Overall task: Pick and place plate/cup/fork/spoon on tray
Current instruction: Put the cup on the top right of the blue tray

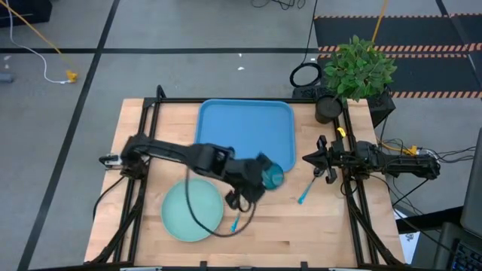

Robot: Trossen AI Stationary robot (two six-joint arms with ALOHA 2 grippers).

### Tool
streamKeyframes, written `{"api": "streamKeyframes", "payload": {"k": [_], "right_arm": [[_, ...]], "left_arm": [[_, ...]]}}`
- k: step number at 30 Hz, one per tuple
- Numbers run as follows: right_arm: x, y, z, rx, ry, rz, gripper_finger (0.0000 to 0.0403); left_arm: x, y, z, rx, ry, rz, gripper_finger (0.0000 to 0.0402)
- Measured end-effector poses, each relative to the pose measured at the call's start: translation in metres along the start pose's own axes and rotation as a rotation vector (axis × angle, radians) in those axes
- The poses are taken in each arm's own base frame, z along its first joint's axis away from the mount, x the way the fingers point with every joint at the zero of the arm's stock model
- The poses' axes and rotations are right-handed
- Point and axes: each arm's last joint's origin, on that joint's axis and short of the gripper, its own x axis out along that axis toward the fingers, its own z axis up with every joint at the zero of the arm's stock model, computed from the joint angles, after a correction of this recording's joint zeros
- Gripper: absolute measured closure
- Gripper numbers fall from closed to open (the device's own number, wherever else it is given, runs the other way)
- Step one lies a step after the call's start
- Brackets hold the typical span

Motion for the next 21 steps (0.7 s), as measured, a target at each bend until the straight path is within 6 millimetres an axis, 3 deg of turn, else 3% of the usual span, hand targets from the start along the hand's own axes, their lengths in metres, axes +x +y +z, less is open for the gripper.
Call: {"api": "streamKeyframes", "payload": {"k": [12, 18, 21], "right_arm": [[0.002, -0.003, -0.002, -0.086, 0.008, -0.096, 0.0403], [0.002, -0.006, -0.001, -0.139, 0.001, -0.17, 0.0403], [0.002, -0.006, -0.001, -0.138, 0.001, -0.171, 0.0403]], "left_arm": [[-0.112, 0.021, -0.035, -0.183, 0.134, 0.236, 0.0392], [-0.149, 0.034, -0.062, -0.301, 0.18, 0.321, 0.0393], [-0.154, 0.045, -0.078, -0.376, 0.219, 0.351, 0.0393]]}}
